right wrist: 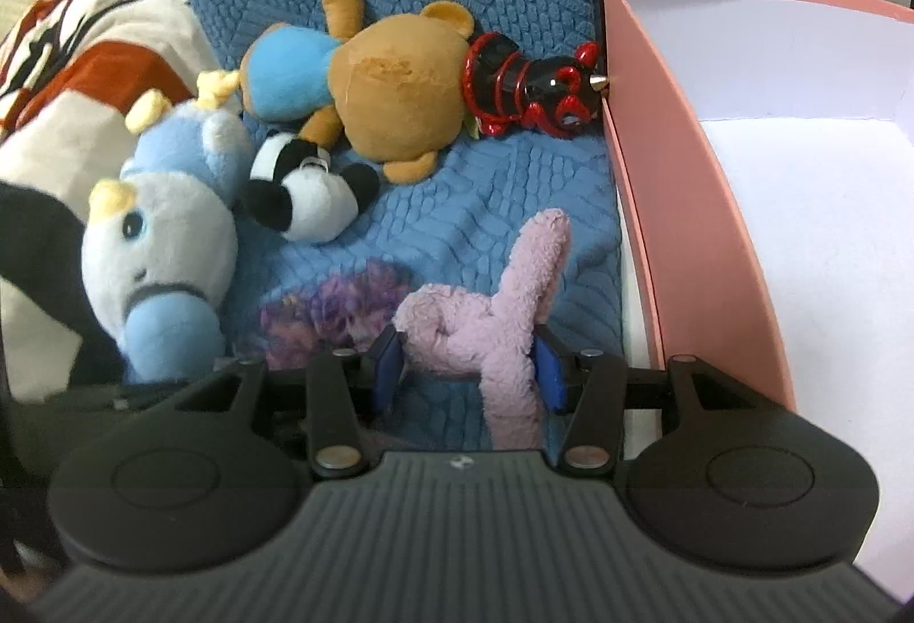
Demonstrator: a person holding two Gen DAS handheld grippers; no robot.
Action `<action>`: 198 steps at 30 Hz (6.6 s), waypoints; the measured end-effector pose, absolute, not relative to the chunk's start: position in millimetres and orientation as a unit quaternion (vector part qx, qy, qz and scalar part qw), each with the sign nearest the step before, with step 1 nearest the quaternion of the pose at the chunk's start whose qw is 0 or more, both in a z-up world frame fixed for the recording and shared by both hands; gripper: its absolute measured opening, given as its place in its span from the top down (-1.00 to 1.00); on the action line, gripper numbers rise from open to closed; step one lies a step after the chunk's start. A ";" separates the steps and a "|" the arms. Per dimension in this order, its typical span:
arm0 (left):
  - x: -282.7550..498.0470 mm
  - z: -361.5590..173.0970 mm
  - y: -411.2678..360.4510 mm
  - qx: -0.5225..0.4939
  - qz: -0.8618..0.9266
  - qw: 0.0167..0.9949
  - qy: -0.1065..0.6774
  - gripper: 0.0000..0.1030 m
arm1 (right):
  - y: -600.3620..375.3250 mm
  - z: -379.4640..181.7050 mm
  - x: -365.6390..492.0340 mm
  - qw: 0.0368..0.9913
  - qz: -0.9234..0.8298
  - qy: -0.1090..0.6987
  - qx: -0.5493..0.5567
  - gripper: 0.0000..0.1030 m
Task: Organize objects
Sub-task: 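Lift purple scrunchie with left tool while right tool lifts pink bunny, then carry scrunchie in left tool while right tool carries bunny into pink box, then open left tool releasing scrunchie while right tool releases bunny in box, then withdraw both tools from pink box back toward the cushion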
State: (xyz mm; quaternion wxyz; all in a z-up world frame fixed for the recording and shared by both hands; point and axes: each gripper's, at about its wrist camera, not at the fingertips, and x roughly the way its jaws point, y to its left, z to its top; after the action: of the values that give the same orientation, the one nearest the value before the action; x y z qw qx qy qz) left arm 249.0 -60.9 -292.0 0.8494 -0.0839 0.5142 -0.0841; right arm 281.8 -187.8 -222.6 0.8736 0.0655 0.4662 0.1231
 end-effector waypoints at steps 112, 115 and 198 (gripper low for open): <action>243.0 -110.9 -289.3 -0.156 -0.189 0.859 0.449 -0.18 | -444.3 -120.6 236.2 0.890 0.030 0.435 0.137 -0.52; 234.5 -92.2 -277.2 -0.153 -0.192 0.868 0.432 -0.42 | -434.4 -104.5 226.7 0.896 0.034 0.420 0.138 -0.75; 140.0 -109.2 -50.6 -0.158 -0.077 0.932 0.318 -0.99 | -237.0 -125.1 148.3 0.925 0.120 0.353 0.077 -0.73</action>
State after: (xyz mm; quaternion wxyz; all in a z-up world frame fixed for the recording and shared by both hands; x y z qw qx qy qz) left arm 140.0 -50.6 -109.2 0.9316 -0.1584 0.3182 -0.0765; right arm 148.3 -237.0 -125.1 0.9246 0.0766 0.3532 0.1202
